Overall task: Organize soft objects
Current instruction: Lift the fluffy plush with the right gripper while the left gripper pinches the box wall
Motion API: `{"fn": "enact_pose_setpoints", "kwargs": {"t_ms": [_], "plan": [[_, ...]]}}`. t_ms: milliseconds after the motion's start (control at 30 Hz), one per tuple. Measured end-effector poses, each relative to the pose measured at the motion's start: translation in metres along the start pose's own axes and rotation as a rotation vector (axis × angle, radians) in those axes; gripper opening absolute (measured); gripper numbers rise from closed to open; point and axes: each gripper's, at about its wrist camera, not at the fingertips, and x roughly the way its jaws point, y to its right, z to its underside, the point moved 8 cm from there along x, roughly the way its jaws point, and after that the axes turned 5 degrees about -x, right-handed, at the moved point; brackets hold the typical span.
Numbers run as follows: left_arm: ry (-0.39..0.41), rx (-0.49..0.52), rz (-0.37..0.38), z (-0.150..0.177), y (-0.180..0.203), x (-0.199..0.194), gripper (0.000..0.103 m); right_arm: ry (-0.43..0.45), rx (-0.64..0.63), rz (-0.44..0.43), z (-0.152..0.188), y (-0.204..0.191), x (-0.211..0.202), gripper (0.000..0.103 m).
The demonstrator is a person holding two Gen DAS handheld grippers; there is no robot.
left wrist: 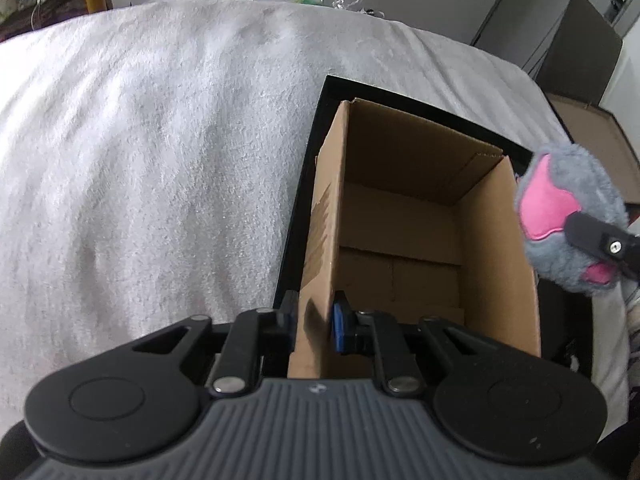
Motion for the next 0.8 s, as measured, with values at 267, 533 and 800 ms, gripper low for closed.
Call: {"fn": "enact_pose_setpoints", "kwargs": {"t_ms": [267, 533, 800], "plan": [[0.006, -0.036, 0.044, -0.004, -0.010, 0.000, 0.013, -0.026, -0.043, -0.032, -0.004, -0.034, 0.017, 0.055], [0.003, -0.045, 0.062, -0.002, -0.011, -0.001, 0.013, -0.066, -0.065, -0.052, -0.004, -0.060, 0.038, 0.055], [-0.016, -0.120, 0.089, -0.003, -0.018, -0.001, 0.013, -0.110, -0.050, -0.076, 0.002, -0.075, 0.056, 0.055]]}}
